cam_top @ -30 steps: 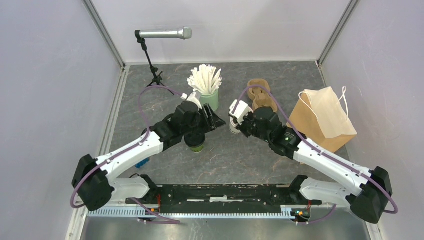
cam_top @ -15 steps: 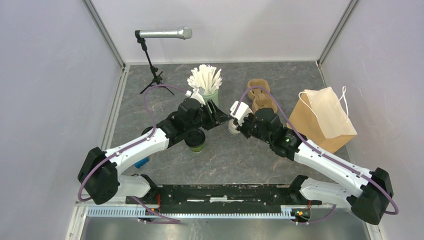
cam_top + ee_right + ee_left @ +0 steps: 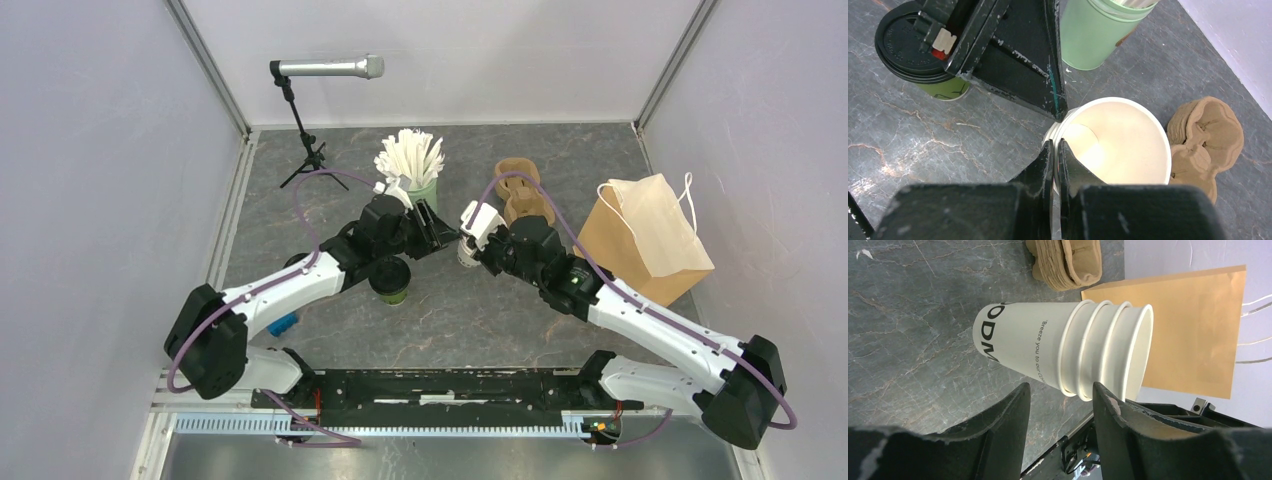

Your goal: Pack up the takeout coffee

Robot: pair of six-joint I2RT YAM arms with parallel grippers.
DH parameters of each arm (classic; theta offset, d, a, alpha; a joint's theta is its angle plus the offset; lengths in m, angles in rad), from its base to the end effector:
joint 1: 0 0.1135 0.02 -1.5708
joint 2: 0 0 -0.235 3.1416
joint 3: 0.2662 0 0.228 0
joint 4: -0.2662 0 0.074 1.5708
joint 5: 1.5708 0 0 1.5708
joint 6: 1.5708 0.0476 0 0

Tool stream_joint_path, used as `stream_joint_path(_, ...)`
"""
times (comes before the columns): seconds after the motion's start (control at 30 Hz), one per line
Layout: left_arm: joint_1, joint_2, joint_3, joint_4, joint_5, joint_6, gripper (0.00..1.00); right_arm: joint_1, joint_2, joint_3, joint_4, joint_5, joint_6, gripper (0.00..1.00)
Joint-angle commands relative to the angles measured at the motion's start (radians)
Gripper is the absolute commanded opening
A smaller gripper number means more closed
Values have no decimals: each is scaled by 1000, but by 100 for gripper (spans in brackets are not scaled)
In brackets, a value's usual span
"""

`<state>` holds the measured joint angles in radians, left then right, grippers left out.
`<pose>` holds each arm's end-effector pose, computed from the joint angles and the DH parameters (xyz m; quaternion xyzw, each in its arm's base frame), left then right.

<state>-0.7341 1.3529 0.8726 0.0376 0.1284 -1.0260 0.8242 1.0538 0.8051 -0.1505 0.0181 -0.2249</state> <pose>0.2198 -0.2065 0.2426 -0.0887 0.8394 -0.4458 0.2981 0.1662 0.1784 0.2745 -0.4130 0.7237 0.1560 0.5304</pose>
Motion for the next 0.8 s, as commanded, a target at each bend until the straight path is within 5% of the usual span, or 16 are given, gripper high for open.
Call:
stream_joint_path(0.0, 6, 25, 27, 64, 30, -26, 55, -2, 0, 11, 66, -7, 2, 2)
stream_joint_path(0.77, 9, 29, 46, 29, 56, -3, 54, -2, 28, 2, 66, 22, 12, 3)
